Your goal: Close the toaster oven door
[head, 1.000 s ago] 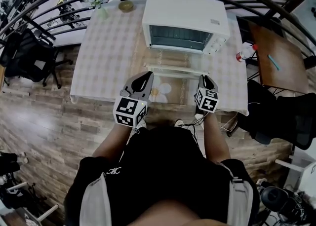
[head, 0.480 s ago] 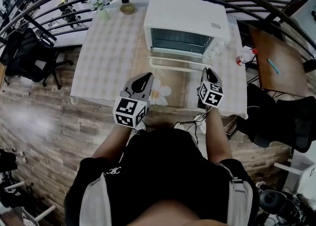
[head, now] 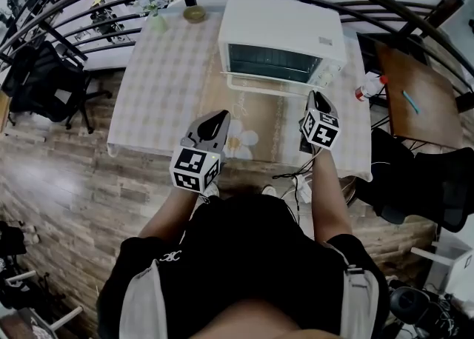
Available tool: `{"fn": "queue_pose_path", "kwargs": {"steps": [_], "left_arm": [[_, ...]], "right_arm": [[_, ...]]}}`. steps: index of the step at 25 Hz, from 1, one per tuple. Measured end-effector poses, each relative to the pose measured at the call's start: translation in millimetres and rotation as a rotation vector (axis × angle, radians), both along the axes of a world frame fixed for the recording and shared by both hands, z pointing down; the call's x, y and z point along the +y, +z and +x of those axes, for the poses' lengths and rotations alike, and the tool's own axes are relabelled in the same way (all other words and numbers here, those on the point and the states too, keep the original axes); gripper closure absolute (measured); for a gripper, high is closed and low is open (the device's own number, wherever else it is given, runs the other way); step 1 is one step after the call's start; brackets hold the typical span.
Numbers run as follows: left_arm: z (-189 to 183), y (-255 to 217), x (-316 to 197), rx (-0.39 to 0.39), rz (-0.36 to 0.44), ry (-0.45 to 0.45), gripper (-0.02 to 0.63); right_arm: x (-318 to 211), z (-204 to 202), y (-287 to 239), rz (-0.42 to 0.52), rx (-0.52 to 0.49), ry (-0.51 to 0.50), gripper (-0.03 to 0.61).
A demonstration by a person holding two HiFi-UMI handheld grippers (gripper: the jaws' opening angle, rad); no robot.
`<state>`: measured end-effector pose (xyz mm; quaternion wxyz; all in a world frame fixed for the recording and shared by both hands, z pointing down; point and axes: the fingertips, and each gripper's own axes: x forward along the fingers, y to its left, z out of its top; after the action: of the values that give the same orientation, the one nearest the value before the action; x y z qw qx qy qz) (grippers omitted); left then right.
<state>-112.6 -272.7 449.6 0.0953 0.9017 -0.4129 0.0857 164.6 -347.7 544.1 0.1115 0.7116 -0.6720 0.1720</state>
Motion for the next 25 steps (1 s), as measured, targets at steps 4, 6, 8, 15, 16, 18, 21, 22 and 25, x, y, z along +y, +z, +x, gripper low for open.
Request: {"fn": "queue_pose_path", "kwargs": {"steps": [4,6,8,15,16,18,21,22,25], "left_arm": [[-2.2,-2.2,-0.6,-0.003,0.004,-0.008,0.598],[-4.1,-1.9,-0.5,-0.005,0.004,-0.013,0.598],[-6.5,-0.2,-0.3,-0.007,0.002,-0.019,0.598],[-11.4,0.5,-3.2,-0.004,-0.001,-0.035,0.598],[-11.8,1.8,-3.2,-0.003,-0.001,-0.035,0.598],[-12.1,2.3,-2.8,-0.004,-0.003,-0.034,0.598],[-14.0,-0.1,-2.3,-0.001,-0.004,-0.04,0.598],[-15.2,-0.5,-2.3,0.0,-0.003,-0.043,0.598],[-18.6,-2.0,-1.8,0.001,0.001,-0.05,0.598]], "right_arm": [[-18.0,5.1,-11.6,-0.001,0.001,0.0,0.525],[-26.8,7.2,-16.1,-0.005,0.004,0.0,0.525],[-34.9,8.6,-19.1,-0.01,0.012,0.001,0.525],[-60.7,14.3,-28.6,-0.031,0.027,0.002,0.526],[-63.9,14.9,-29.8,-0.033,0.032,0.003,0.526],[-69.2,16.0,-34.3,-0.033,0.052,0.011,0.526],[-76.3,16.7,-39.5,-0.038,0.068,0.018,0.528],[-78.1,17.1,-40.2,-0.041,0.062,0.018,0.528],[-82.5,18.6,-40.6,-0.048,0.055,0.023,0.528]]}}
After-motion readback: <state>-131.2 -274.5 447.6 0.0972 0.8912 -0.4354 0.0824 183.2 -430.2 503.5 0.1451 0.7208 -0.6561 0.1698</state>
